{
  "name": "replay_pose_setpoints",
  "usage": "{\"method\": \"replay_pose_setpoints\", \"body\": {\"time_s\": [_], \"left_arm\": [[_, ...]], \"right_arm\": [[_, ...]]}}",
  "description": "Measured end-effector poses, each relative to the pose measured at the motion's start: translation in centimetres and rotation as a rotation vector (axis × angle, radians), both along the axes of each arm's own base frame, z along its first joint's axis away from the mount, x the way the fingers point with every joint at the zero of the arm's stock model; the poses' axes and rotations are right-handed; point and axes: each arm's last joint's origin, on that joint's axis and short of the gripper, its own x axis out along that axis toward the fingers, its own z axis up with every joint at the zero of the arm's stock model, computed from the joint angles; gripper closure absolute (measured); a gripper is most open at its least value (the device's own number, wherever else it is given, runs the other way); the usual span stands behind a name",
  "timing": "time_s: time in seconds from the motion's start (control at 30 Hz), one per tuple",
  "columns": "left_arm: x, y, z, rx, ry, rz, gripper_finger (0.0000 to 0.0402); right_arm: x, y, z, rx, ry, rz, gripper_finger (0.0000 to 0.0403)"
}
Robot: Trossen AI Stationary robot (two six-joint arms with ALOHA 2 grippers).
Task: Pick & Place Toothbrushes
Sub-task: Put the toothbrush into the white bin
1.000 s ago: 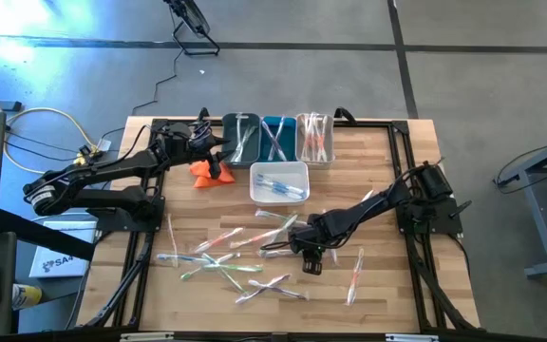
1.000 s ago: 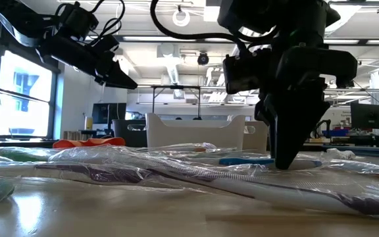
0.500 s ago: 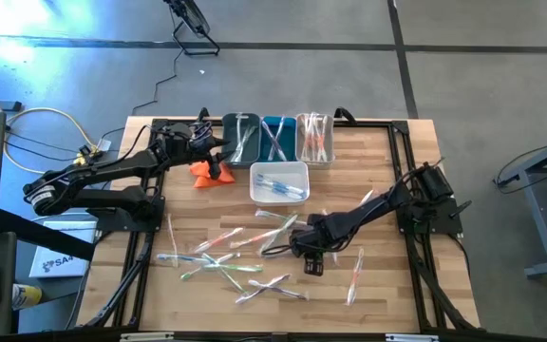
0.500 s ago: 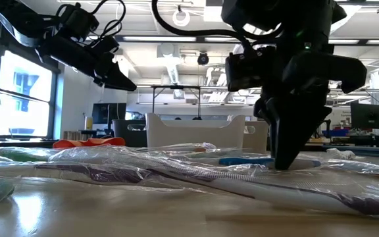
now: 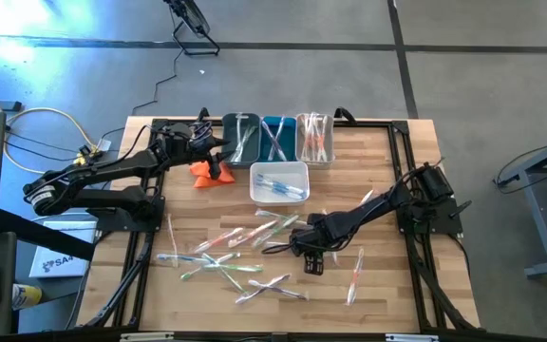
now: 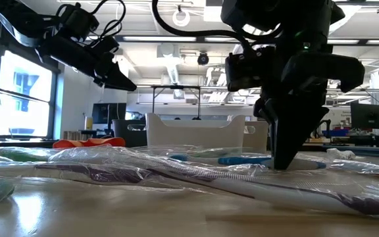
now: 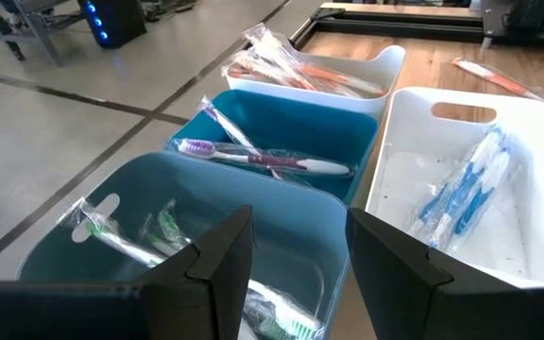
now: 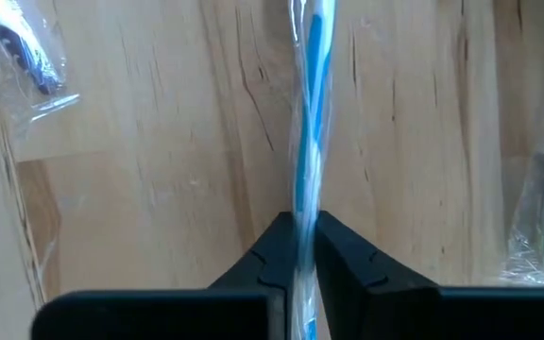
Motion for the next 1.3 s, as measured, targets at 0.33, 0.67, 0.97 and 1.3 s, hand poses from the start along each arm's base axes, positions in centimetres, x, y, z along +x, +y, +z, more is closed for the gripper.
{"method": "replay_pose_setpoints", "body": {"time_s": [0.33, 0.67, 0.97, 1.3], "left_arm": [[0.0, 0.0, 0.0, 0.001, 0.0, 0.0, 0.0235], [0.0, 0.0, 0.0, 0.001, 0.0, 0.0, 0.0235], [0.0, 0.0, 0.0, 0.001, 0.0, -0.001, 0.0235], [0.0, 0.0, 0.0, 0.002, 0.0, -0.001, 0.0235]], "right_arm": [[-0.8, 0.7, 2.8, 0.036, -0.068, 0.028, 0.0386], [-2.6, 1.9, 6.7, 0.102, -0.138, -0.061, 0.0387], [-3.7, 1.0, 10.5, -0.041, -0.337, -0.133, 0.0387], [-2.8, -2.7, 11.9, -0.244, -0.456, -0.199, 0.0387]]}}
